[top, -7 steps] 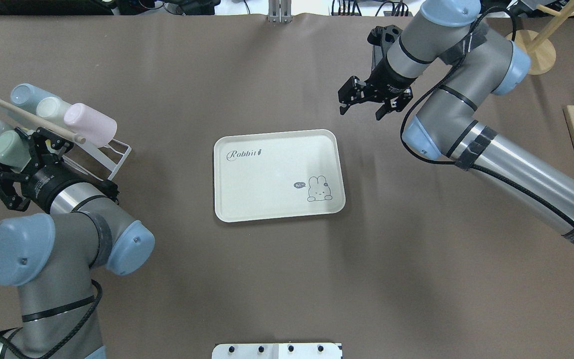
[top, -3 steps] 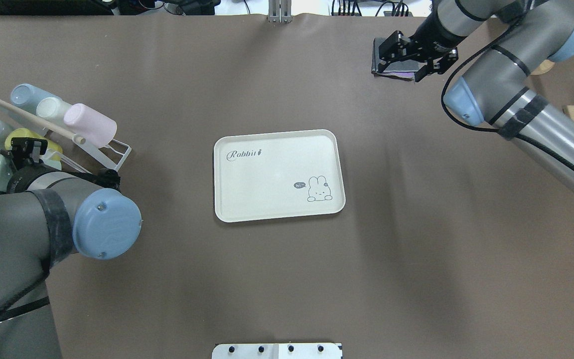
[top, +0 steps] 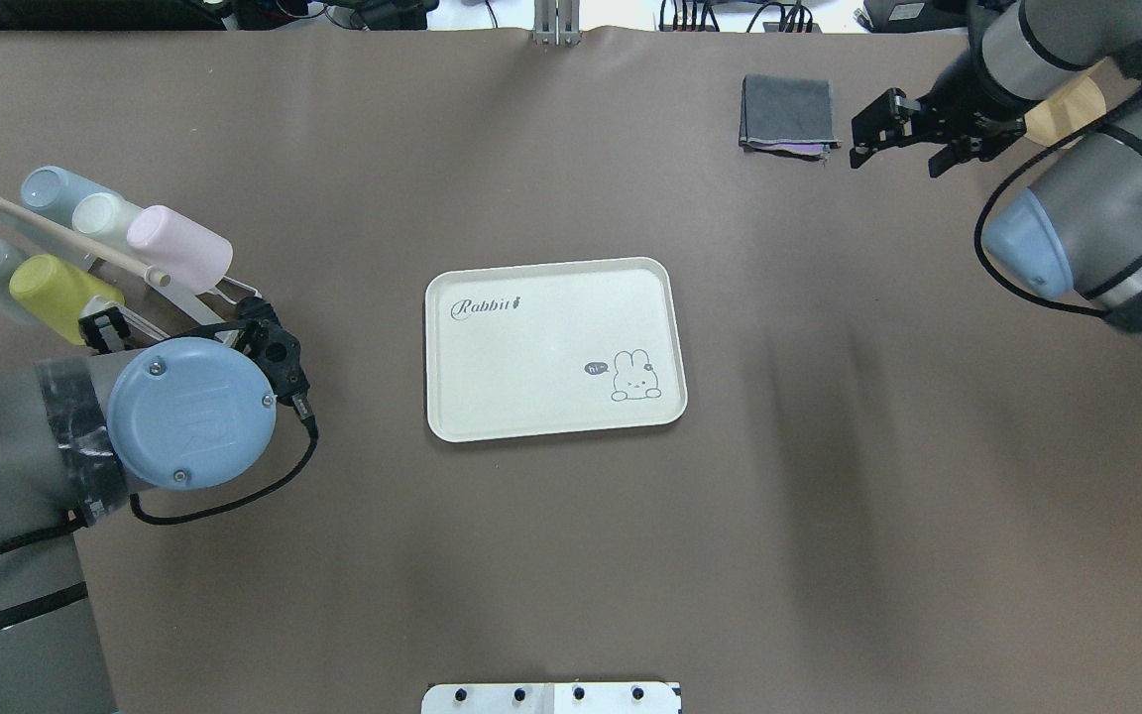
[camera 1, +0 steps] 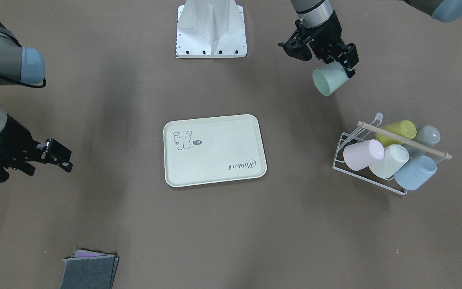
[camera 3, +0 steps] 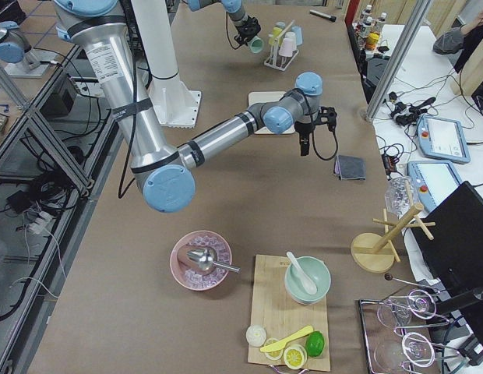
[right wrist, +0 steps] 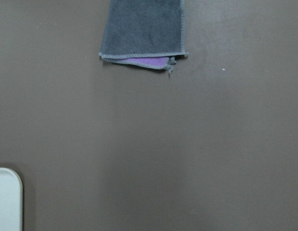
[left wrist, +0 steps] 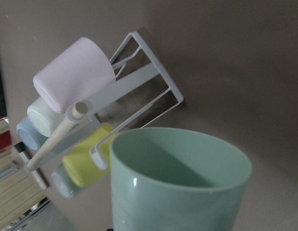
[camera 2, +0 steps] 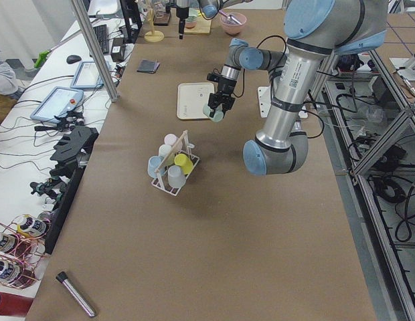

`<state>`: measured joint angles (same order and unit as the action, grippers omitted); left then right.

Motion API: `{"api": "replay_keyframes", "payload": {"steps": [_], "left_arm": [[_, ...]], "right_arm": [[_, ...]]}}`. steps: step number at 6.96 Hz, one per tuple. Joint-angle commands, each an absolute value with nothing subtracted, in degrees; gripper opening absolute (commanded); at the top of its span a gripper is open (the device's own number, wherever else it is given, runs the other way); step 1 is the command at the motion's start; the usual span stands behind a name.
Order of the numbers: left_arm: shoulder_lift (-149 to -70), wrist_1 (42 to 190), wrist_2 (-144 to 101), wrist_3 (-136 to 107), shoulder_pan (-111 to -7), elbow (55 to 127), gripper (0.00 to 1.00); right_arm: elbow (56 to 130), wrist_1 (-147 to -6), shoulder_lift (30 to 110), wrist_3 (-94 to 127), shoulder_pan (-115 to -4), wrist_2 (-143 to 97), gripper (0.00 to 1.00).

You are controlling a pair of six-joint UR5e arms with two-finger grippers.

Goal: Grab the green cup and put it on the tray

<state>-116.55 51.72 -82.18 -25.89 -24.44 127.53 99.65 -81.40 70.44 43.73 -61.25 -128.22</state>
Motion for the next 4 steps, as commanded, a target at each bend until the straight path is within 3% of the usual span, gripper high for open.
{"api": "replay_keyframes", "payload": {"steps": [1, 4], "left_arm": [[-114.4, 82.3, -83.9, -40.1, -24.4, 120.8, 0.15], [-114.5, 113.8, -76.8, -46.3, -24.0, 108.2, 0.15]], "right_arm": [[107.6, -82.9, 79.5, 40.7, -61.5, -127.6, 1.00], [110.9, -83.0, 89.9, 27.9, -68.5, -128.8, 1.00]]}}
